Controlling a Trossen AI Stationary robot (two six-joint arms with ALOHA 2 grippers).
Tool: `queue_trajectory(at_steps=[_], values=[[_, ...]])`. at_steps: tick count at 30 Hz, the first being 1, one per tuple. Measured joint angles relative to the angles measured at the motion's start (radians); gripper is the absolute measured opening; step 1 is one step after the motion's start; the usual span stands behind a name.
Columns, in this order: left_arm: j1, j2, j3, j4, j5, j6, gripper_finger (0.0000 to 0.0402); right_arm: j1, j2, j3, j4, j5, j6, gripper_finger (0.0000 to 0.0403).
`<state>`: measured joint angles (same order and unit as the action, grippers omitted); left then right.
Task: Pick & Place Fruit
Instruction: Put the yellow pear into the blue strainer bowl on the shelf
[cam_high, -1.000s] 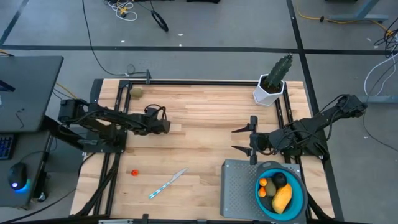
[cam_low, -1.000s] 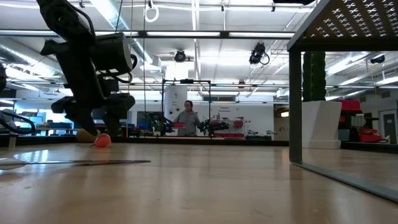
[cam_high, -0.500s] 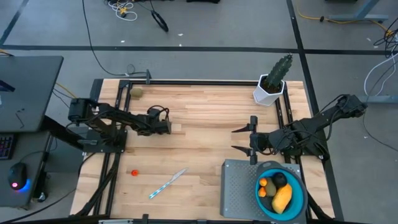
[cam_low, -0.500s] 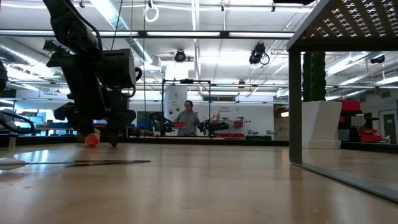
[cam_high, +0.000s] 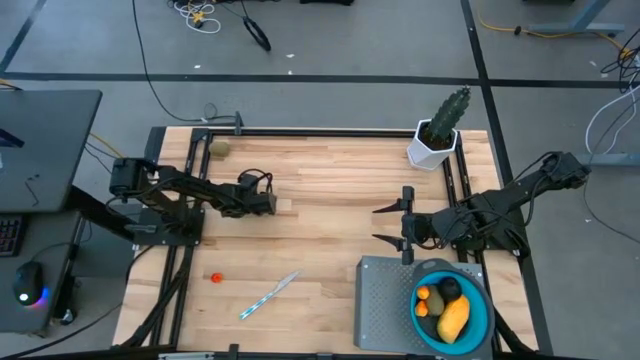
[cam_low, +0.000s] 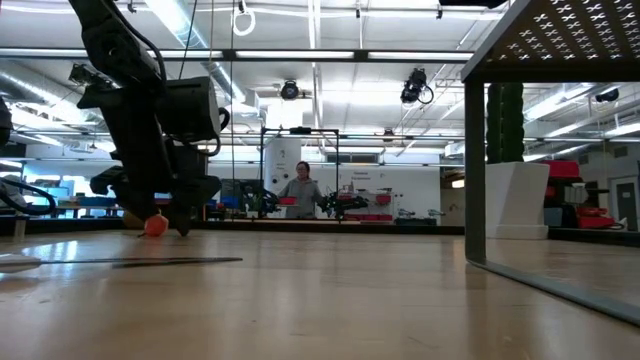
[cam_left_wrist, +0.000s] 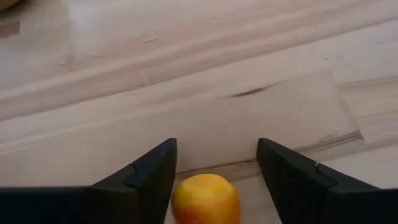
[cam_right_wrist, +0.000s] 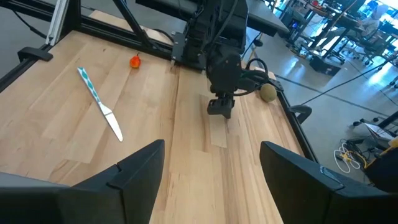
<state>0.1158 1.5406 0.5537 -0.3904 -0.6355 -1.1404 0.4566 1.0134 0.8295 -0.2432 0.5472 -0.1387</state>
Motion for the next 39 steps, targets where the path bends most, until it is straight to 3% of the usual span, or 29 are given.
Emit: queue_trajectory(at_steps=[20, 31, 39], values=[[0.0, 0.002, 0.011, 0.02, 0.026, 0.089, 0.0113, 0.0, 0.0, 0.0, 0.0, 0.0, 0.0, 0.0275], [0.0, 0.004, 0.046, 0.001, 0.038, 0.135, 0.0137, 0.0, 0.0, 0.0, 0.0, 0.0, 0.0, 0.0275], [0.0, 0.0, 0.052, -0.13, 0.063, 0.04, 0.0161, 0.0, 0.0, 0.0, 0.0, 0.0, 0.0, 0.0275]])
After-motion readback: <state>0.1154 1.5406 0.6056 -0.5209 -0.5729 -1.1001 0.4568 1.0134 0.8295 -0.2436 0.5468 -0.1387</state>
